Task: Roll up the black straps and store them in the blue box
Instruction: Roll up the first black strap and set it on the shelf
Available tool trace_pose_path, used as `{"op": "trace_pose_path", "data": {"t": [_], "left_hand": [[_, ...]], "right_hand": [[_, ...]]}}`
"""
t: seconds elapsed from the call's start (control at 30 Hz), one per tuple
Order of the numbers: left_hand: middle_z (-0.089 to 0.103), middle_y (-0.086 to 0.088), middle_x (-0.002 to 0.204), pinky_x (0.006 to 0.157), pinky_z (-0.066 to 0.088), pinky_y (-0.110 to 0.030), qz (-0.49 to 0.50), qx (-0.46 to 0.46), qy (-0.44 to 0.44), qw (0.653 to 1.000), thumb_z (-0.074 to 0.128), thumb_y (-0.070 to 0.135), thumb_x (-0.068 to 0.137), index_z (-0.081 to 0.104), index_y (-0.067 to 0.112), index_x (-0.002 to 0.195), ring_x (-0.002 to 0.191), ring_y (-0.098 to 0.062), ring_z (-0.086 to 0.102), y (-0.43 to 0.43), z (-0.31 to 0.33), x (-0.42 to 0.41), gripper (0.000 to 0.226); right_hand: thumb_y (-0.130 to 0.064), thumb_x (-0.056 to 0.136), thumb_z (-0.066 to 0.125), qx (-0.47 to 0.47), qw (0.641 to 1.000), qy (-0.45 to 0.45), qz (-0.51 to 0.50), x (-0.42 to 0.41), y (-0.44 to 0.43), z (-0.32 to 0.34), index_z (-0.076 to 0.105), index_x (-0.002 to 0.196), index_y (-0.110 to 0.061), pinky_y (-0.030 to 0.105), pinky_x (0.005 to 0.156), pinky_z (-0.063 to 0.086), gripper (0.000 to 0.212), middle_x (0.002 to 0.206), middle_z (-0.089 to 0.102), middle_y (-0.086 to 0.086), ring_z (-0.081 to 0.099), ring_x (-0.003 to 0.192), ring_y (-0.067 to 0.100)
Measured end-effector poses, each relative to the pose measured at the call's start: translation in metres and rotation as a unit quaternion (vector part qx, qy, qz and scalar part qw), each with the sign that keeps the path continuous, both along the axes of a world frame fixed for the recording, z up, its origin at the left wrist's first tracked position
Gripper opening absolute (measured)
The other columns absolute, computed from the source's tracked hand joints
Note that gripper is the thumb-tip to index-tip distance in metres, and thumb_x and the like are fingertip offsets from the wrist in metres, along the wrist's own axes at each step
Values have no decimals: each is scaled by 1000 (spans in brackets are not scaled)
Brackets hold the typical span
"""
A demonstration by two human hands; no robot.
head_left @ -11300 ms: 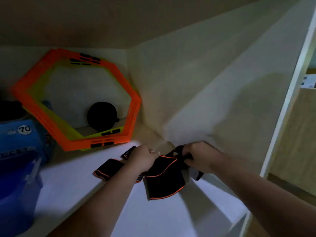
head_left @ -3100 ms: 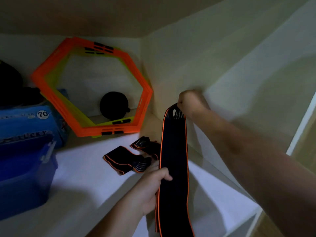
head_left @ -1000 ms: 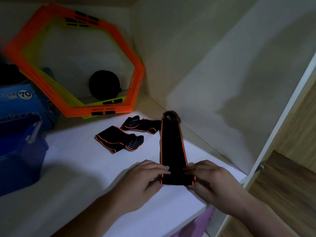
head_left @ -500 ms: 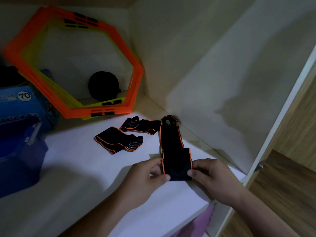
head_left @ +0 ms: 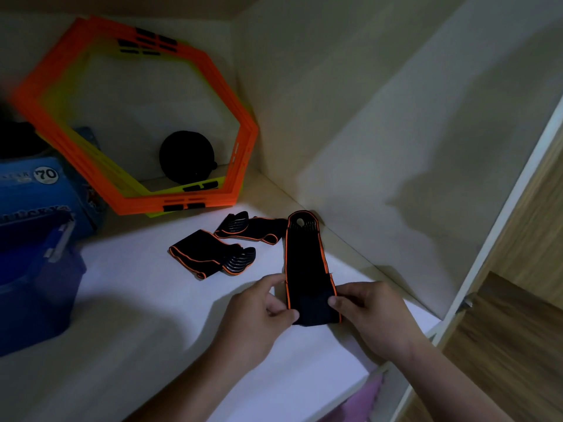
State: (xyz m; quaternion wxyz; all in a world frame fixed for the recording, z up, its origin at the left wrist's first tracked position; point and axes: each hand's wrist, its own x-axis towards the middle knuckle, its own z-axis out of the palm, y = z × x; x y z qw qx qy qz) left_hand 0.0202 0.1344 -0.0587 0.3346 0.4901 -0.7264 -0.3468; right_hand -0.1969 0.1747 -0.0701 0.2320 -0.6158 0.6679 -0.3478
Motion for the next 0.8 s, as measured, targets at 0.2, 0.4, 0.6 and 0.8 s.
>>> {"op": "trace_pose_path", "data": {"t": [0.2,0.4,0.6,0.8], "left_hand": [[73,6,75,76,50,-20,-4,-41,-54,998,78,28,82,68,36,106,78,-3,63,0,-1,0,27],[51,23,120,93,27,-3,-123,-193,-209,951,65,55,81,68,35,120,114,3,41,-9,-4,16,43],[67,4,131,105,27,-12,-201,-283,-265,900,52,33,94,76,18,105,129,-14,52,-23,-2,8,31],[53,14,148,102,34,-7,-196,-171,-150,954,45,30,104,57,18,118,136,4,44,-17,-5,6,22]], "right_hand": [[-34,91,64,1,999,42,-23,6,-3,3,75,84,-33,25,63,49,13,74,74,-6,67,72,10],[-42,85,71,-17,995,84,-54,10,-1,2,61,92,-39,23,57,44,13,67,67,-10,62,67,3],[-32,88,69,-113,982,147,40,-3,-1,-5,75,105,-36,14,84,45,18,119,63,-18,61,102,2],[-51,81,68,-46,968,150,195,-29,10,2,49,145,-42,21,113,36,68,154,39,-27,30,141,-14]]}}
